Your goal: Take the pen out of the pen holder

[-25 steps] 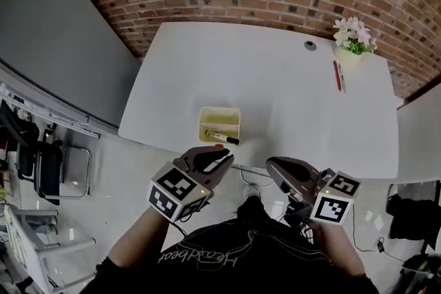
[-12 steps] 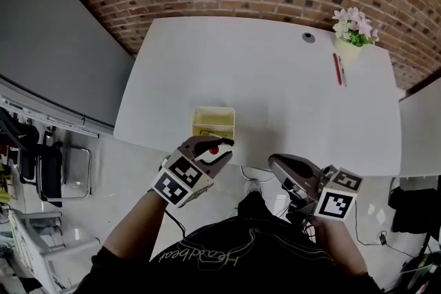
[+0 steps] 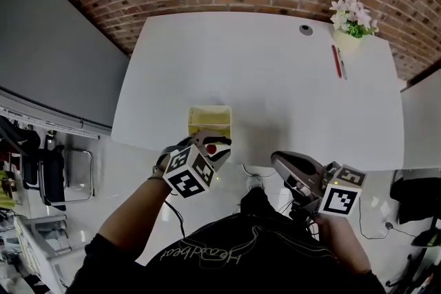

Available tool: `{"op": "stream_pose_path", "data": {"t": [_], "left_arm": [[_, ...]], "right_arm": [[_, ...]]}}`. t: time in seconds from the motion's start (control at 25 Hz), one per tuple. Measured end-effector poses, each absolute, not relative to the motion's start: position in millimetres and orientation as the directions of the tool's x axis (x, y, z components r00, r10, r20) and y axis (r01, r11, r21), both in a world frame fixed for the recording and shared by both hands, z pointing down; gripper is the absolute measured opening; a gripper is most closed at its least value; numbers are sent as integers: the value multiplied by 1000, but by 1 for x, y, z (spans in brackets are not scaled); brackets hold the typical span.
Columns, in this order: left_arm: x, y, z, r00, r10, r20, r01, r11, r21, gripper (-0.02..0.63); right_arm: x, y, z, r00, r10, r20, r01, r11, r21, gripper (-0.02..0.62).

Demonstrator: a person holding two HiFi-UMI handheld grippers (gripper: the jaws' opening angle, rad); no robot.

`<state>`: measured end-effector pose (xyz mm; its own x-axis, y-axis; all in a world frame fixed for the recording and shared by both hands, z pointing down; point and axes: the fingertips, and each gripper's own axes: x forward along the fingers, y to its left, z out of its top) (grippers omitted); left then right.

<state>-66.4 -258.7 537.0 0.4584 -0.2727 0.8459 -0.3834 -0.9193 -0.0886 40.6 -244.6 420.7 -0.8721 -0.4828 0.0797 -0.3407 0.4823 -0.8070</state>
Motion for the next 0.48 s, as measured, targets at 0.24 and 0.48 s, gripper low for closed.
{"op": "stream_pose_path", "data": {"t": [0.24, 0.48], "left_arm": [[-71, -264, 549, 393, -300, 869, -312, -933, -181, 109], [-66, -266, 554, 370, -304, 878, -211, -948, -240, 107]], "right_arm": [[44, -245, 427, -869, -487, 86, -340, 461, -820, 3], [48, -246, 432, -866, -491, 91, -342, 450, -825, 3]]}}
